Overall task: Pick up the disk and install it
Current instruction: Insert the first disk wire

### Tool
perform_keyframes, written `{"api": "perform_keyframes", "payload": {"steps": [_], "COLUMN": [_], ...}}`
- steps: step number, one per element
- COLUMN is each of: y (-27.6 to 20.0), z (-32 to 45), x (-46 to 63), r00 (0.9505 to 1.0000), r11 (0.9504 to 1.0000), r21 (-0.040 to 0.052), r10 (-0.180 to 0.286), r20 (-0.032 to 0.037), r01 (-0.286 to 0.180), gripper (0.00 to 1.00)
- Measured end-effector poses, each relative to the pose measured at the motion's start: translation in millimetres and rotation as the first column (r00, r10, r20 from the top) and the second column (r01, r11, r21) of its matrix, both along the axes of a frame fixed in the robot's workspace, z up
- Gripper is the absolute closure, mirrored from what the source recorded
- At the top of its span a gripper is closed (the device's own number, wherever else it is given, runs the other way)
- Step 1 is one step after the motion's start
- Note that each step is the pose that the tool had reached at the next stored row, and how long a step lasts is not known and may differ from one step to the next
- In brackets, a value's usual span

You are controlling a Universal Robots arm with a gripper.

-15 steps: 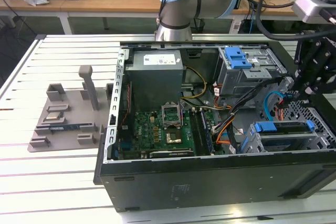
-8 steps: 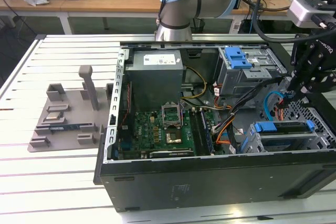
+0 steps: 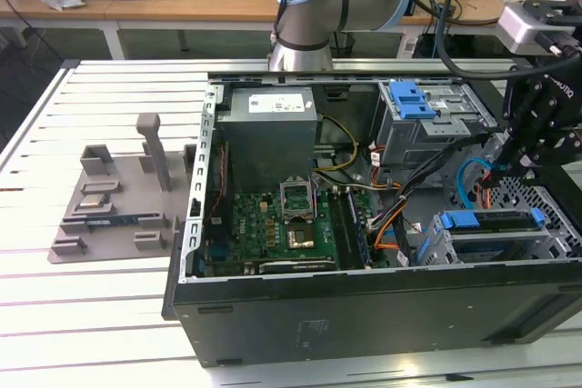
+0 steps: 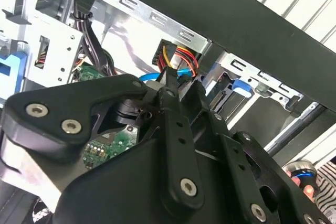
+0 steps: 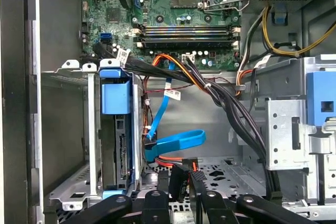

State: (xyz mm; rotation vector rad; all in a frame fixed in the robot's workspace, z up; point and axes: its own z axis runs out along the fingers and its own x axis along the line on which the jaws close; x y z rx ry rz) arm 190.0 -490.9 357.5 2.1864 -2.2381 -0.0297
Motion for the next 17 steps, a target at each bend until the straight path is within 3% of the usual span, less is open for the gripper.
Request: {"api": "perform_keyframes", "payload": {"steps": [2,5,9,10,12,17], "y": [0.0,0.0,-1.8,-10.8,-21.6,-34.0], "z": [0.0,0.0,0.0,-0.2,-0.4,-3.5], "x": [0.0,0.0,0.1,-0.2,-0.4,-4.0], "r00": [1.0000,1.0000,1.0000,1.0000,1.0000,1.0000], "r11": [1.0000,1.0000,1.0000,1.0000,1.0000,0.9999], "r21": [-0.0010,-0.0020,-0.0031,-0.0032,-0.0044,-0.0149], "r10": [0.000,0.000,0.000,0.000,0.000,0.000], "r20": [0.0000,-0.0001,0.0000,0.0000,0.0000,0.0000], "r01": [0.000,0.000,0.000,0.000,0.000,0.000], "gripper": [0.71,0.84,0.84,0.84,0.84,0.84]}}
